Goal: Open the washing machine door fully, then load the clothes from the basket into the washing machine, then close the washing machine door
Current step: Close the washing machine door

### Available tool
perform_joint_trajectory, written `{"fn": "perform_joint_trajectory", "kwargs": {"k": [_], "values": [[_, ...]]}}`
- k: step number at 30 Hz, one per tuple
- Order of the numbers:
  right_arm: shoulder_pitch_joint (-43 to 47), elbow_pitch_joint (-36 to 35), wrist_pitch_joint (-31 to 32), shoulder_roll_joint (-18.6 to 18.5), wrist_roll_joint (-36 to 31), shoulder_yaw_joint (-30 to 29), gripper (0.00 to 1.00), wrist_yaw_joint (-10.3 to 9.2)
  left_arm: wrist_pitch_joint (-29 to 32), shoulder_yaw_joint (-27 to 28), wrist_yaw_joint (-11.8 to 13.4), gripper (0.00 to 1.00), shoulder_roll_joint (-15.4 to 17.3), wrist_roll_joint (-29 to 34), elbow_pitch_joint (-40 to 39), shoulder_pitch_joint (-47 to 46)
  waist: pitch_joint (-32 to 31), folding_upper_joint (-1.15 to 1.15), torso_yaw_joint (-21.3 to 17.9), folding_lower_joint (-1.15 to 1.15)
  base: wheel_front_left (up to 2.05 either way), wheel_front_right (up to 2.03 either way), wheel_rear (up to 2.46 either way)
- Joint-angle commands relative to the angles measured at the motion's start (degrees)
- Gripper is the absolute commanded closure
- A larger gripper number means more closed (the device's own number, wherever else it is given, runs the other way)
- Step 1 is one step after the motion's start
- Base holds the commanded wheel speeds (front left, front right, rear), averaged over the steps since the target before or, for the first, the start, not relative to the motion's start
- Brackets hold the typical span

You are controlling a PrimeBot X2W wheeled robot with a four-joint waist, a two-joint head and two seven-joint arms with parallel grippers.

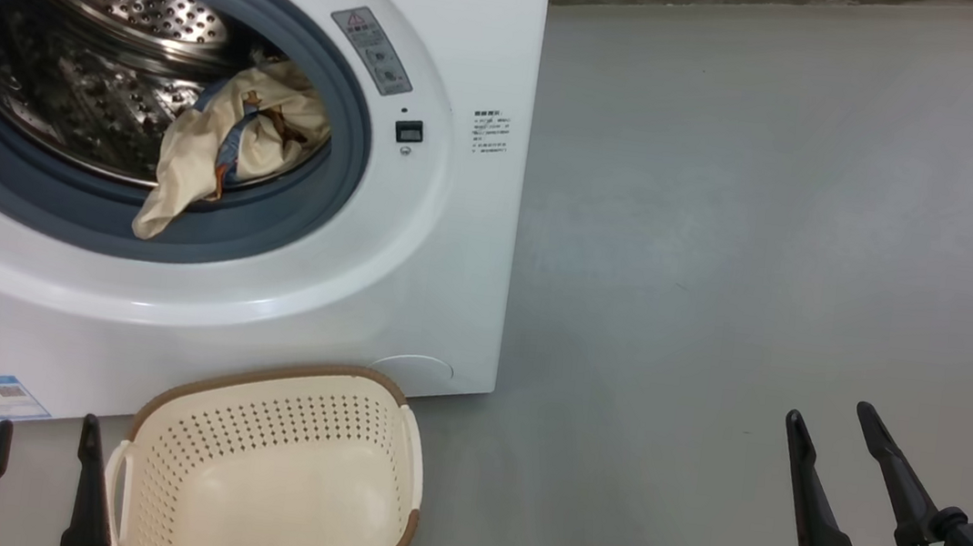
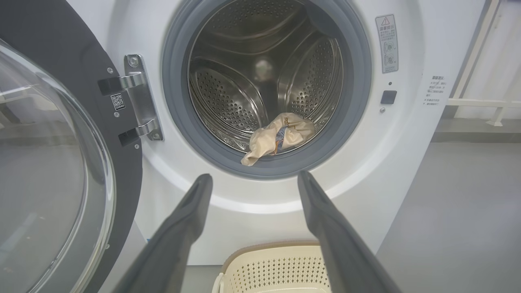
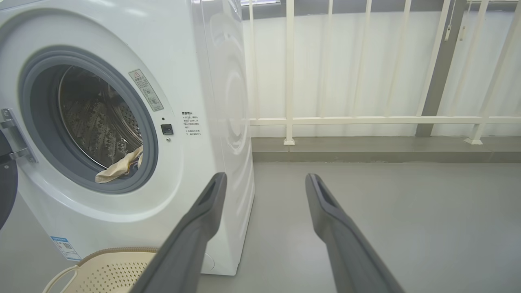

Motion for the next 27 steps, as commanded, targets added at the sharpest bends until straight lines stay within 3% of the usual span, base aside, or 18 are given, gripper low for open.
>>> {"fn": "perform_joint_trajectory", "kwargs": {"k": [1, 27], "values": [[0.2, -1.6, -0.5, -0.9, -0.4, 0.5, 0.00, 0.25, -0.4, 2.0, -0.4, 0.00, 0.5, -0.3, -2.0, -0.5, 0.1, 0.00, 0.0, 0.00, 0.00, 0.00, 0.00], [-0.6, -1.8, -0.5, -0.6, -0.3, 0.0, 0.00, 0.25, -0.4, 1.9, -0.5, 0.00, 0.4, -0.5, -3.4, -1.3, 1.7, 0.00, 0.8, 0.00, -0.74, 0.76, -0.02]]}}
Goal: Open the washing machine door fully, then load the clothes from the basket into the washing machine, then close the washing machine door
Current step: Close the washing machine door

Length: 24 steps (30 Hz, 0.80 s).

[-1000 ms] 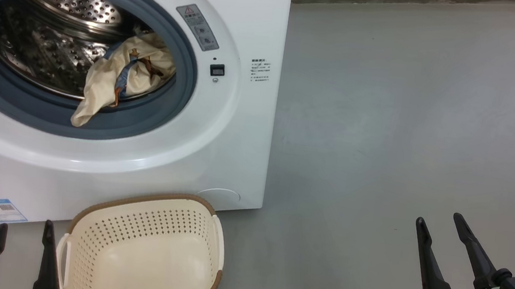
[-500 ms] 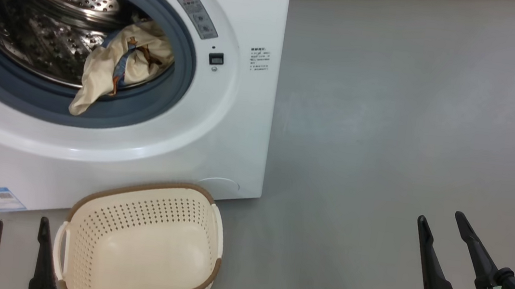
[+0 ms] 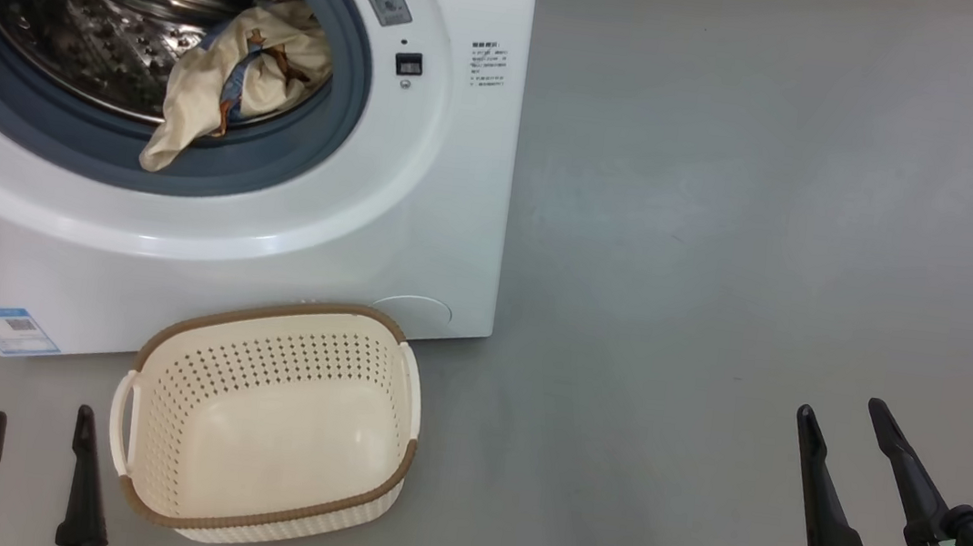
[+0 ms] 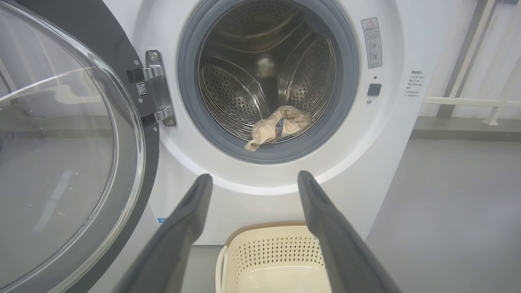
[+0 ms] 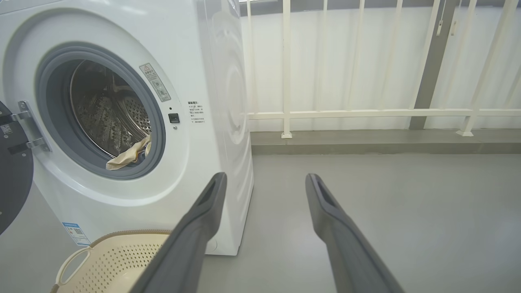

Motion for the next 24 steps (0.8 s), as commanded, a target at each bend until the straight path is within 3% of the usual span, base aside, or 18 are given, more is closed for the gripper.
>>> {"fn": "perform_joint_trajectory", "kwargs": {"k": [1, 13, 24], "values": [[-0.6, -1.5, -0.5, -1.0, -0.3, 1.1, 0.00, 0.25, -0.4, 1.4, 0.0, 0.00, 0.5, -0.3, -1.9, -1.3, 0.1, 0.00, 0.2, 0.00, 0.00, 0.00, 0.00], [-1.0, -1.6, -0.5, -1.5, -0.3, 1.6, 0.00, 0.25, -0.4, 0.7, 0.5, 0.00, 0.5, -1.6, -2.3, -1.4, 0.5, 0.00, 3.2, 0.00, 0.00, 0.00, 0.00], [-2.1, -1.4, -0.5, -2.4, 0.1, 3.7, 0.00, 0.25, -0.4, -0.5, 2.0, 0.00, 0.5, -4.2, -3.8, -0.3, 0.9, 0.00, 11.5, 0.00, 0.00, 0.00, 0.00]]}}
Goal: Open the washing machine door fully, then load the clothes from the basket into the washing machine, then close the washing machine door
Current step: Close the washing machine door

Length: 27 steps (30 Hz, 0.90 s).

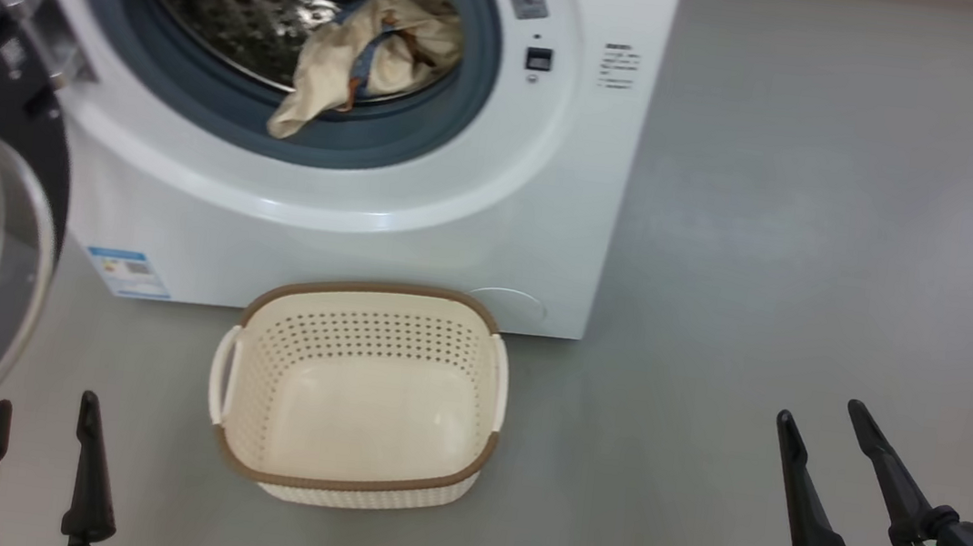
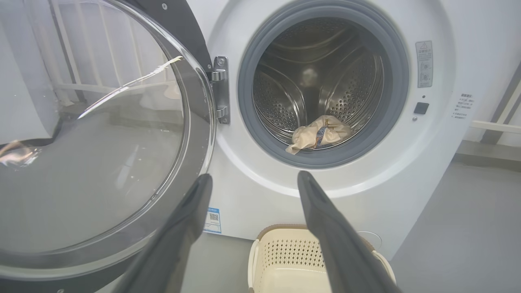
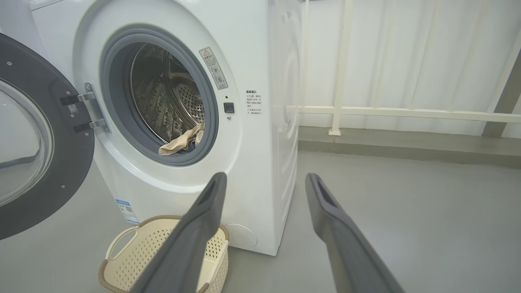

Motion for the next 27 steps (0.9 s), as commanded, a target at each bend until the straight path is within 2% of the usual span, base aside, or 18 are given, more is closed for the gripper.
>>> {"fn": "perform_joint_trajectory", "kwargs": {"k": [1, 20, 27], "values": [[-2.0, -1.3, -0.5, -1.4, 0.1, 1.8, 0.00, 0.25, -0.4, 1.3, 1.0, 0.00, 0.6, -0.6, -2.1, -0.1, 0.1, 0.00, 4.1, 0.00, 0.00, 0.00, 0.00], [-1.1, -0.9, -0.5, -2.4, 0.2, 4.3, 0.00, 0.25, -0.4, 0.8, 3.0, 0.00, 0.6, -2.7, -2.4, 3.7, -1.9, 0.00, 22.4, 0.00, 0.00, 0.00, 0.00], [-1.1, -1.1, -0.5, -2.4, 0.2, 4.3, 0.00, 0.25, -0.4, 0.5, 3.6, 0.00, 0.6, -3.1, -3.0, 3.9, -1.5, 0.00, 26.5, 0.00, 0.00, 0.00, 0.00]]}}
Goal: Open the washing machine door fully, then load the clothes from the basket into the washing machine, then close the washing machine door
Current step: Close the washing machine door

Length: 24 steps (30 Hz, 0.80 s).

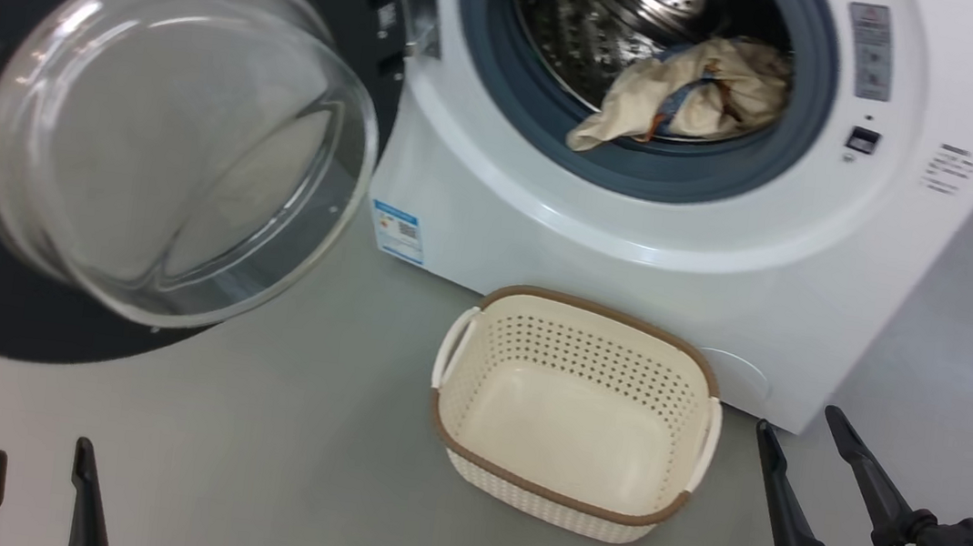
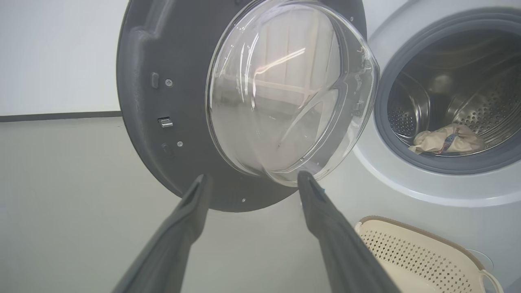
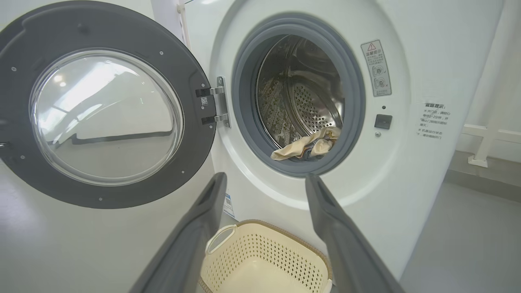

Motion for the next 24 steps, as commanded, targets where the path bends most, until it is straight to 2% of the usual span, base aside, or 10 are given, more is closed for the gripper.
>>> {"fn": "perform_joint_trajectory", "kwargs": {"k": [1, 7, 24], "values": [[-0.9, -1.4, -0.5, -1.1, 0.1, 1.2, 0.00, 0.25, -0.4, 1.7, 0.6, 0.00, 0.6, -0.4, -2.0, -0.7, 0.1, 0.00, 3.4, 0.00, 0.00, 0.00, 0.00], [-0.9, -1.3, -0.5, -0.9, 0.0, 1.2, 0.00, 0.25, -0.4, 2.2, 0.8, 0.00, 0.6, -0.2, -2.4, -0.3, 0.2, 0.00, 6.2, 0.00, 0.00, 0.00, 0.00], [-3.0, -0.7, -0.5, -2.0, 0.7, 3.5, 0.00, 0.25, -0.4, 2.7, 2.1, 0.00, 0.6, -1.4, -5.1, 0.9, 1.1, 0.00, 6.8, 0.00, 0.00, 0.00, 0.00]]}}
